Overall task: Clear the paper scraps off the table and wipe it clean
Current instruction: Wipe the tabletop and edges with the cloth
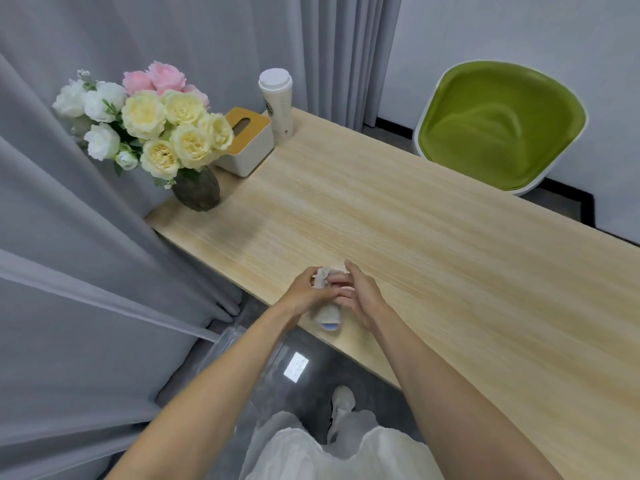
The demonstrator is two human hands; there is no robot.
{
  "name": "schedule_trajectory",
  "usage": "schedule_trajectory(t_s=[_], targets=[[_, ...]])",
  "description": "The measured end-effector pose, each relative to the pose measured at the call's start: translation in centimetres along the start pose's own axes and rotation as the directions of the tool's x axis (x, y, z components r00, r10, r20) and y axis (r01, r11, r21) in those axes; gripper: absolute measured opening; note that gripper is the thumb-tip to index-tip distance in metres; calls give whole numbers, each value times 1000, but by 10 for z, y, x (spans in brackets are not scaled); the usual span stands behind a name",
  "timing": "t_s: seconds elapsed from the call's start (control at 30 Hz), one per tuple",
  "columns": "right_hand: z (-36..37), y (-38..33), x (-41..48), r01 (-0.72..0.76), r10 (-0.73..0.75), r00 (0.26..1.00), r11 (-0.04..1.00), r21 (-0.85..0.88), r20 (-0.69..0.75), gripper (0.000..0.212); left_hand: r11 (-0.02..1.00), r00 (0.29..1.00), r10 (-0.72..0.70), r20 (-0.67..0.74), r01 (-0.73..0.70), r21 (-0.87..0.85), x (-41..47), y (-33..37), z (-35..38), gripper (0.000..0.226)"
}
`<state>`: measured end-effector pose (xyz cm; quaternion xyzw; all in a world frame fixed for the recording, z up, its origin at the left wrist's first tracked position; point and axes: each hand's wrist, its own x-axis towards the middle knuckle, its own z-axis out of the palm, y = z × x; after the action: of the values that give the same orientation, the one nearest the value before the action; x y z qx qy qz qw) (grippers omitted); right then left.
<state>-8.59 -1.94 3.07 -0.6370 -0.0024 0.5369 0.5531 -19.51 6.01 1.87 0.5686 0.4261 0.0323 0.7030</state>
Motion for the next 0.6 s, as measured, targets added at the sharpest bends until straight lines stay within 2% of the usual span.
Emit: schedule_trajectory(t_s=[0.03,0.07,0.1,0.13,0.2,0.23,0.3,0.4,0.43,0.57,0.6], targets=[[-5,-3,4,5,-5,1000,1000,-6,24,46,992,997,-69,21,71,-107,6,-2,-3,50],[-8,-5,9,20,-19,1000,999,-48,17,45,982,993,-119,23,121,-142,12,-4,-5,52],[-10,-5,14,41,-44,999,989,-143,-17,42,989,990,-137,-32,135,-61,20,-8,-7,52],[-11,-6,18,63,-84,994,962,-266,-67,38,983,984,-114,-139,132,130,28,-14,-7,51],[-18,-2,26,87,-163,977,892,-444,-135,37,884,947,37,-318,118,452,38,-26,-6,52],[-23,1,29,94,-189,969,875,-475,-157,40,839,930,104,-352,108,533,42,-32,-4,55],[-34,8,34,96,-221,957,853,-513,-187,41,764,900,185,-393,120,634,45,-45,1,56],[-46,14,40,71,-235,946,823,-563,-224,30,746,805,272,-527,169,644,42,-60,16,49],[-48,15,42,73,-247,941,815,-575,-231,26,726,784,300,-543,181,664,40,-66,23,43],[-47,23,50,85,-308,925,739,-668,-223,24,568,820,410,-399,113,815,41,-85,28,11],[-46,26,51,85,-330,919,702,-707,-217,24,561,840,405,-361,83,824,39,-86,28,12]])
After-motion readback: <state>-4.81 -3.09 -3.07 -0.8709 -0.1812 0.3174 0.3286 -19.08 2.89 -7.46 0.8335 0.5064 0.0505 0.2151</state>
